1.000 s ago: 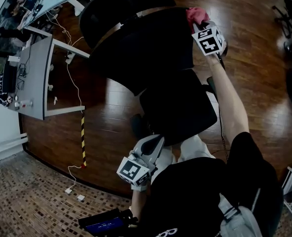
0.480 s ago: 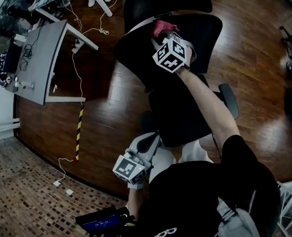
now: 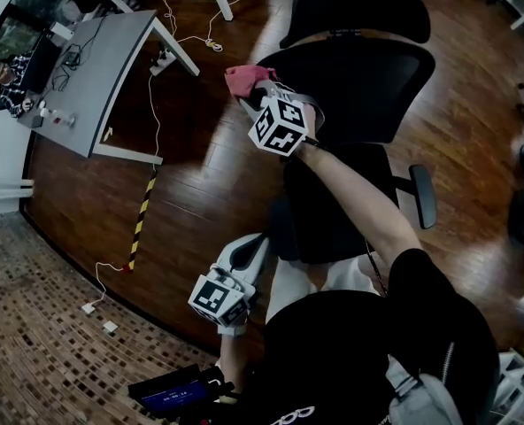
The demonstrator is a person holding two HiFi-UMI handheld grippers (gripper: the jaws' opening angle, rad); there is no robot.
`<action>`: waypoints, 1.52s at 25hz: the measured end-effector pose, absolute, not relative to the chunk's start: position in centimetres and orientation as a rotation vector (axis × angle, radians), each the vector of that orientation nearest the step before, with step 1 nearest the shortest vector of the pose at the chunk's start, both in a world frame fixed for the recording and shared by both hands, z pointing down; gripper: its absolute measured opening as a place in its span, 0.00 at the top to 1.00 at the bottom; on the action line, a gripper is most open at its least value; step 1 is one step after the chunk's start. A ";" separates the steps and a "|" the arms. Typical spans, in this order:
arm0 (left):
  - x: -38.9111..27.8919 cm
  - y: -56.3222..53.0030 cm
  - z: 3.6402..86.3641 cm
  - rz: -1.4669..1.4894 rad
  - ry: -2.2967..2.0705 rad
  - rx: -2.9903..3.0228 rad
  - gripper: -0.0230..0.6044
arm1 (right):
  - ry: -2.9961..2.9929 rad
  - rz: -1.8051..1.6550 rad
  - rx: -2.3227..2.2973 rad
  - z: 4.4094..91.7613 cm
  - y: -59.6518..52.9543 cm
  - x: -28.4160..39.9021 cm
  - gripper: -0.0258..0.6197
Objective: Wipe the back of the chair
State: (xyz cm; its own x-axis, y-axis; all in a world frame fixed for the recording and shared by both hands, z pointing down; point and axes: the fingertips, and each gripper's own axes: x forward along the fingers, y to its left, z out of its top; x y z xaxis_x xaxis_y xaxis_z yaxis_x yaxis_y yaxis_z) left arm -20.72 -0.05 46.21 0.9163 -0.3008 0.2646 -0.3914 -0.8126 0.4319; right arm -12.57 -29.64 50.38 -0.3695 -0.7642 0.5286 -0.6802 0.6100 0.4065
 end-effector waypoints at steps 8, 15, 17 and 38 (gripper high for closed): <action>-16.9 1.0 46.0 0.271 -0.334 2.628 1.00 | -2.285 0.007 1.290 46.9 -20.8 -8.5 0.89; -11.6 0.3 45.0 0.191 -0.137 2.721 1.00 | -2.190 0.191 1.551 49.0 -7.1 -0.2 0.89; -9.4 0.7 45.0 0.234 -0.089 2.737 1.00 | -2.132 0.233 1.623 49.1 -3.2 2.2 0.89; 3.1 8.8 45.0 0.309 0.357 2.745 0.99 | -1.824 0.376 1.940 47.7 9.9 11.6 0.89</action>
State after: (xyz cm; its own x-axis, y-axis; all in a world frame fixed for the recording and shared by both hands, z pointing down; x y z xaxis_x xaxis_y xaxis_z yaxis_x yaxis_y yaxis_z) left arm 3.15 8.83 45.02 0.9443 0.2834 0.1671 0.2058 -0.9052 0.3718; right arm 11.61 9.89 47.71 0.0892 -0.8681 0.4883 -0.9905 -0.0257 0.1352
